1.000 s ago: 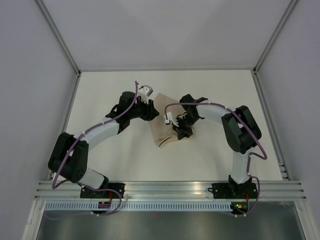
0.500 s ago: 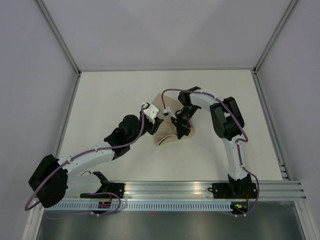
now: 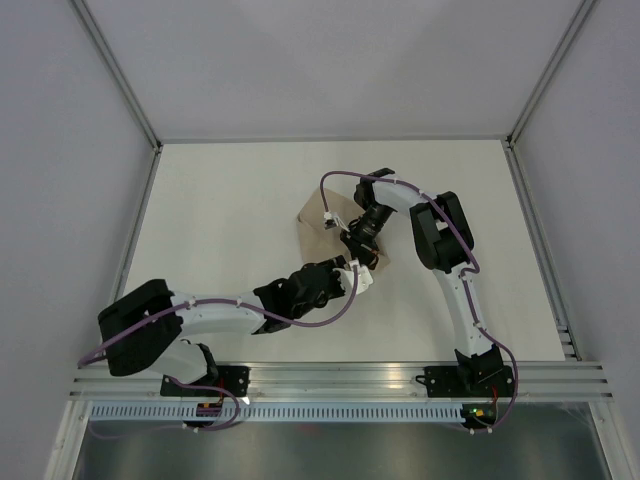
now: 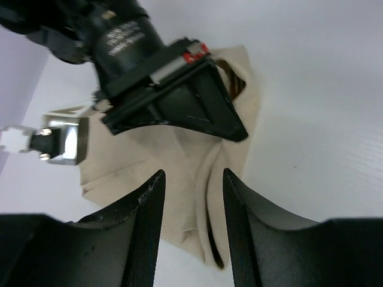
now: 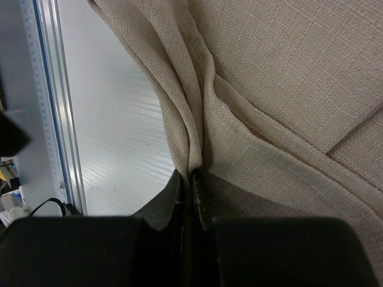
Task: Fold the napkin, place the utensils inside, and roll it up
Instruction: Roll the napkin with the utensil
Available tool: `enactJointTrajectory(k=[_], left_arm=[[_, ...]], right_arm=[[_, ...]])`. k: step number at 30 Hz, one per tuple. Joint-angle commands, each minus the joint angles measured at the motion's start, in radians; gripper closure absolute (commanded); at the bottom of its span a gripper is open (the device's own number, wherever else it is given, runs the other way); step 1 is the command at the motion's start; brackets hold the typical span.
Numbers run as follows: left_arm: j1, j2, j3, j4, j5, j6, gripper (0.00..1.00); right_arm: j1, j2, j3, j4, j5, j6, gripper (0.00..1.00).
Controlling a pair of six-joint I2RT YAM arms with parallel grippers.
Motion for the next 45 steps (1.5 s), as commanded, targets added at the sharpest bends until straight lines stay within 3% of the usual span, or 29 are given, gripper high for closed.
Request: enactJointTrajectory(k=[1,12,22,39,45], left_arm=[[-0.043,0.085,0.051,0.055,-0.044,0.123,0.51],[-0.048,0.325,0.085,0.164,-0.013,0.166,0.43],[-0.028,0.415,0.077,0.226,-0.031,0.164,0.39],[0.037,0.405,0.053,0.078,0.07,0.099,0.4],[0.043,0.424,0.08,0.004,0.111,0.053,0.48]], right_arm=[[0.005,0.067,0.018,0.019,0.018,-0.041,0.98],[-0.002,0.079,0.027,0.016,0.032,-0.023,0.98],[-0.004,0.085,0.035,0.008,0.034,-0.02,0.98],[-0.004,0.104,0.058,-0.004,0.032,-0.007,0.98],[-0.005,0.105,0.061,-0.004,0.032,-0.007,0.98]])
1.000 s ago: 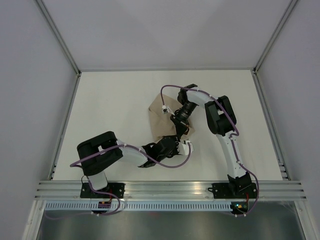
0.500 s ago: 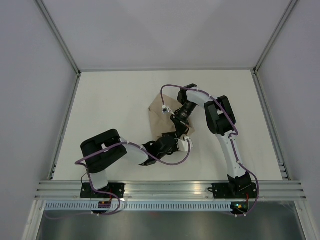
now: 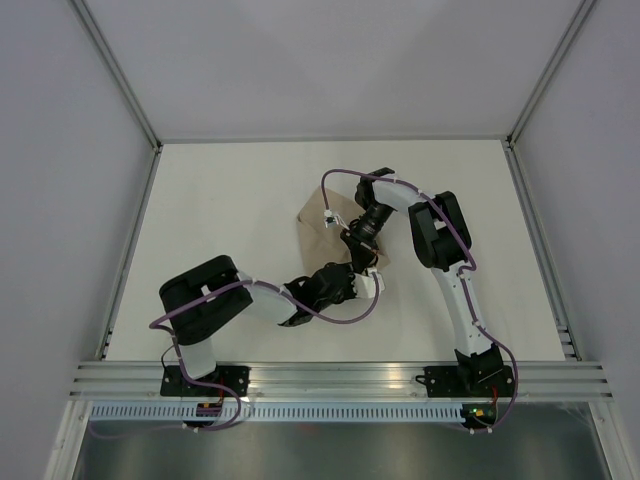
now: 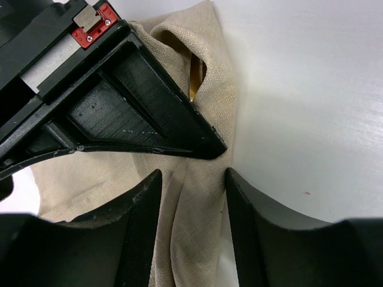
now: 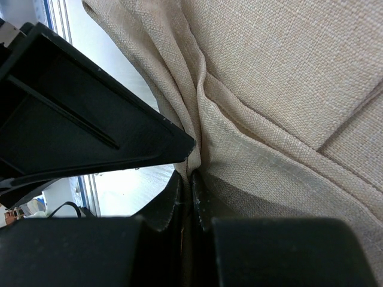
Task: Fold the napkin, place the utensils inside, and roll it up
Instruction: Roll the napkin with the utensil
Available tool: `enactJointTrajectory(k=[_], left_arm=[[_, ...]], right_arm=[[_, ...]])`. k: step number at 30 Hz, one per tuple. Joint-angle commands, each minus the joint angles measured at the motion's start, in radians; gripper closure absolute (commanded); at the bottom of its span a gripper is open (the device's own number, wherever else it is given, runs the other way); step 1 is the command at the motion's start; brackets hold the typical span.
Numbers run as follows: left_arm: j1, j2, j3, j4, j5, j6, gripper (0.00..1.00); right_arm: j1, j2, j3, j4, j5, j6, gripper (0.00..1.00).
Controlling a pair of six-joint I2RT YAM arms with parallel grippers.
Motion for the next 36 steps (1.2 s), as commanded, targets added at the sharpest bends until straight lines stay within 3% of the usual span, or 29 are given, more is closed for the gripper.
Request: enactJointTrajectory(k=[1,9,15,18,27,32,34,36], left_arm=[[0.01,0.028,0.008,-0.178,0.074,-0.081,0.5],[0.019,0.052,0.007,-0.214,0.123,-0.139,0.64],[0.03,0.068,0.023,-0.25,0.184,-0.175,0.88],[0.045,0.072,0.046,-0.293,0.233,-0.208,0.95],[0.108,0.088,0.108,-0.413,0.429,-0.277,0.98],[0.162,0.098,0.132,-0.448,0.581,-0.343,0.98],[0.174,0.109,0.141,-0.462,0.614,-0.357,0.98],[0.182,0.12,0.151,-0.476,0.664,-0.369,0.98]], right_arm=[[0.007,0.062,0.014,0.038,0.053,-0.049,0.98],[0.007,0.06,0.012,0.038,0.054,-0.049,0.99],[0.007,0.053,0.002,0.038,0.048,-0.056,0.98],[0.007,0.048,-0.004,0.042,0.039,-0.056,0.97],[0.007,0.014,-0.032,0.068,0.034,-0.049,0.96],[0.004,-0.048,-0.082,0.142,0.031,-0.012,0.83],[0.003,-0.096,-0.104,0.192,0.028,0.019,0.66],[-0.004,-0.131,-0.135,0.225,0.021,0.033,0.56]])
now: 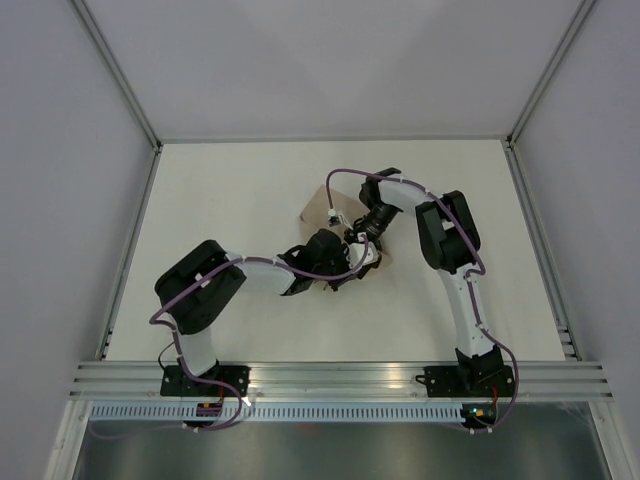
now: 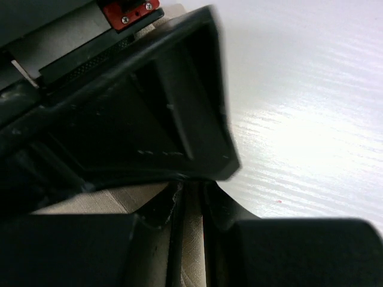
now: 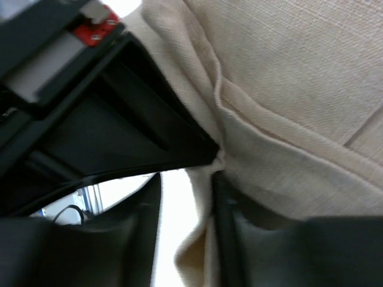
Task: Fold the napkin, place the utensils inside, and roll it up
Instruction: Roll the napkin with the utensil
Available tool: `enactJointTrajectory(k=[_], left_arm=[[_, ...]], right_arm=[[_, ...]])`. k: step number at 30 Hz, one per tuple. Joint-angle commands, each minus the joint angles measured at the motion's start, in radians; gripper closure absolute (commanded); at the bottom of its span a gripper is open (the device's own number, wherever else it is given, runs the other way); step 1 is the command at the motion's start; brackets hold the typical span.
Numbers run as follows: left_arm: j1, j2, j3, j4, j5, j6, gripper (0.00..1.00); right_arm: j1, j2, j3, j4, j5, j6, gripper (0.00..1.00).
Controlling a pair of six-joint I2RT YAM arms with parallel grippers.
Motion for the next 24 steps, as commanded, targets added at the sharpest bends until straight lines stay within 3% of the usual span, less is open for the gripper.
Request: enactJointTrajectory(k=[1,5,15,24], left_arm=[[0.008,0.108,-0.01,-0.197,0.206,-0.115,0.98],[0.043,0.127,0.01,-0.222,0.306,-0.147,0.98],[0.112,0.205,0.094,-0.339,0.486,-0.187,0.98],[0.163,0.32,0.268,-0.567,0.613,-0.215,0.98]], right_arm=[[0.004,-0.088,-0.048,0.191,0.013,0.013,0.49],[-0.023,-0.166,-0.076,0.264,-0.01,0.07,0.4],[-0.177,-0.307,-0.171,0.526,-0.109,0.254,0.35],[-0.246,-0.659,-0.566,0.797,-0.068,0.198,0.36]])
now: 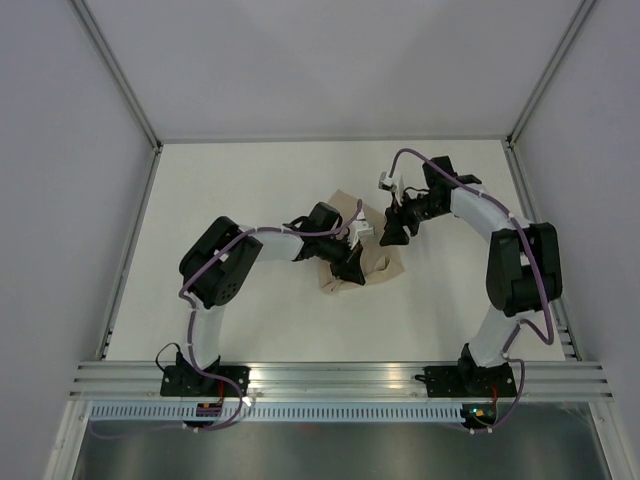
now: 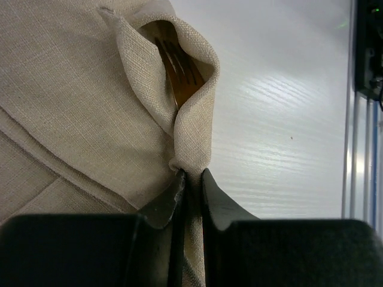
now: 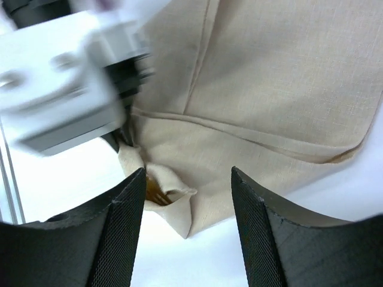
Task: Fold the napkin, place the utensils inside, and roll it up
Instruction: Roll the napkin with the utensil
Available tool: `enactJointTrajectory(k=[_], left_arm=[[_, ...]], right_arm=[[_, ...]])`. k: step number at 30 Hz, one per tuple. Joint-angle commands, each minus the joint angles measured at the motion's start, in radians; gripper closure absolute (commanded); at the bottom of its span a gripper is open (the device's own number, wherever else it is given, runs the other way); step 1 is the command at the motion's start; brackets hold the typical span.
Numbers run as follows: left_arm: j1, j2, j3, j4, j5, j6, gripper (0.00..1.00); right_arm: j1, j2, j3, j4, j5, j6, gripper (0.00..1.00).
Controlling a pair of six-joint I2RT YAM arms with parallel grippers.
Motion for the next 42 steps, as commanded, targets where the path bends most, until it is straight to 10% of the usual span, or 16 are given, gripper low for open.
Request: enactJointTrajectory(k=[1,16,42], left_arm=[[0.003,0.12,0.002,-0.337,0.042,-0.032,0.98],[0.021,0.25,0.188,-0.546,0.066,-0.078,0.98],[0.026,0.264,0.2,-0.549,0.051,-0.086,0.98]], right_arm=[[0.006,-0.181,-0.17,0.168,-0.018,-0.073,0.36],[0.285,-0.566,-0.727,0.545,0.37,-0.249,0.27],[0.505,-0.488,-0.773,0.605,0.464,-0.288,0.37]])
